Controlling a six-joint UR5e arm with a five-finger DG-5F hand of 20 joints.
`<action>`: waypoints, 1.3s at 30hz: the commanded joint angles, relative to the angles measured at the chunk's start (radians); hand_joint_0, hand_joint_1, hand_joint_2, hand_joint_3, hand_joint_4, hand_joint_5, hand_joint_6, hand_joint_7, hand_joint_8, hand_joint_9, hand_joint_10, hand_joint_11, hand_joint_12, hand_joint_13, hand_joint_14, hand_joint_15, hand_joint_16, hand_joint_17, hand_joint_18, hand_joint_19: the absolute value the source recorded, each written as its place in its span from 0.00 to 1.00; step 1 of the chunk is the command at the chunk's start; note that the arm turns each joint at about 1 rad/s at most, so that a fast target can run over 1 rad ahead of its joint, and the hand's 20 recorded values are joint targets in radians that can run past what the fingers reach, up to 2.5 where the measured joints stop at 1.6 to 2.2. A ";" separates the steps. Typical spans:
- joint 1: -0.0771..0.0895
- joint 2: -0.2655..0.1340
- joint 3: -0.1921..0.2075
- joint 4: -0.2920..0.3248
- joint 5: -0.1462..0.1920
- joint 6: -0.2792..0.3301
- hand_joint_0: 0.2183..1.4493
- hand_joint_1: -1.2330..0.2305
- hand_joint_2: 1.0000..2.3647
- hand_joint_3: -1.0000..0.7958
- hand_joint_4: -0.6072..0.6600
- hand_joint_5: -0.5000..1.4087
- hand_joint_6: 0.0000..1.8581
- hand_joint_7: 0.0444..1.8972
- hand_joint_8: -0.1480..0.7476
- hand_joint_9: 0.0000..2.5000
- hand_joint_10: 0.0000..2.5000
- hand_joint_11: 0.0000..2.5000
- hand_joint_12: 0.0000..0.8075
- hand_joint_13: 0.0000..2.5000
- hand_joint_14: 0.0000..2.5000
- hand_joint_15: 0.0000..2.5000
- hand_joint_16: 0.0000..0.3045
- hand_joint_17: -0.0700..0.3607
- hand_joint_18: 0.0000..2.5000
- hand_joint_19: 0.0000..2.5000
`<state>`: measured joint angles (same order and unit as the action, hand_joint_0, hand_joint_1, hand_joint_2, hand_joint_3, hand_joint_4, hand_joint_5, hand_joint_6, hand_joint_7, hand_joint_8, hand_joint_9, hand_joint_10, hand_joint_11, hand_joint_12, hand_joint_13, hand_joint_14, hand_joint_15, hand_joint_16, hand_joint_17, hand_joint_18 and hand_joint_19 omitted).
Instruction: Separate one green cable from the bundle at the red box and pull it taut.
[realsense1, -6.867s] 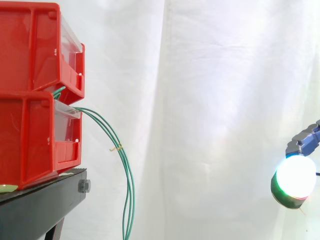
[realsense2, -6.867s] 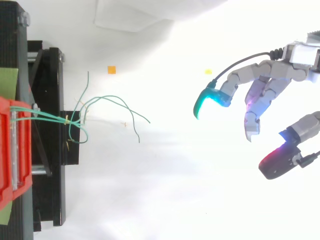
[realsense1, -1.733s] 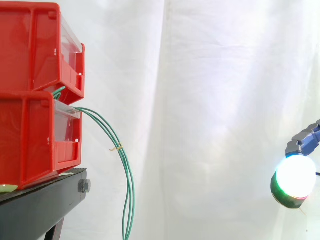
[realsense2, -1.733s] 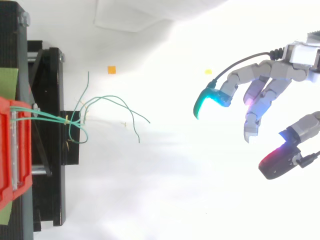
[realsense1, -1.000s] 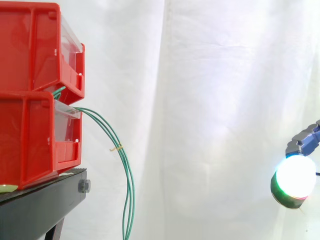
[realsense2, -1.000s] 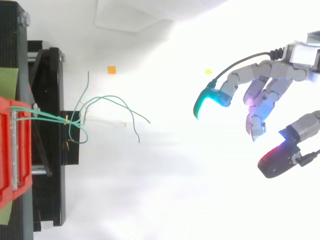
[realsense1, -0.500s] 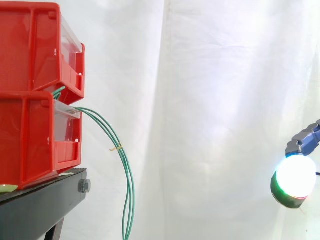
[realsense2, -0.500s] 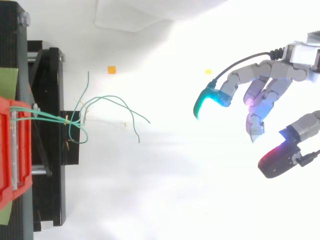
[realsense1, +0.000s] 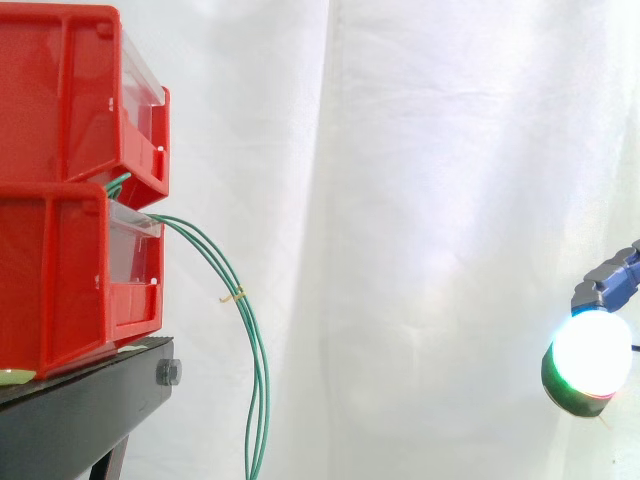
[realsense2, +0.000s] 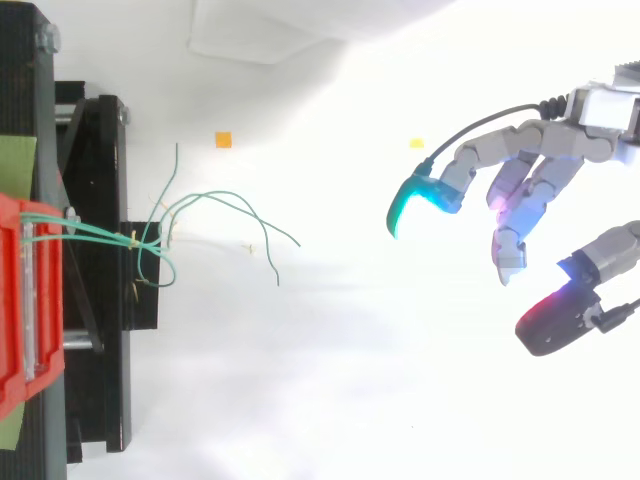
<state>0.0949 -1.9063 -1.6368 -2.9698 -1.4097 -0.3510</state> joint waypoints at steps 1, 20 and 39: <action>0.000 0.000 0.000 0.000 0.000 0.000 0.29 0.35 0.00 0.28 0.61 0.17 0.27 0.37 0.39 0.42 0.01 0.28 0.39 0.40 0.01 0.23 0.12 0.36 0.26 0.28; 0.000 0.001 0.000 0.000 0.000 0.000 0.28 0.35 0.00 0.28 0.60 0.17 0.27 0.35 0.41 0.39 0.00 0.18 0.42 0.40 0.01 0.17 0.12 0.35 0.26 0.24; 0.000 0.000 0.000 0.000 0.000 0.000 0.27 0.34 0.00 0.28 0.59 0.16 0.27 0.36 0.45 0.40 0.32 0.48 0.39 0.37 0.01 0.32 0.11 0.34 0.21 0.25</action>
<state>0.0939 -1.9061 -1.6368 -2.9699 -1.4096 -0.3509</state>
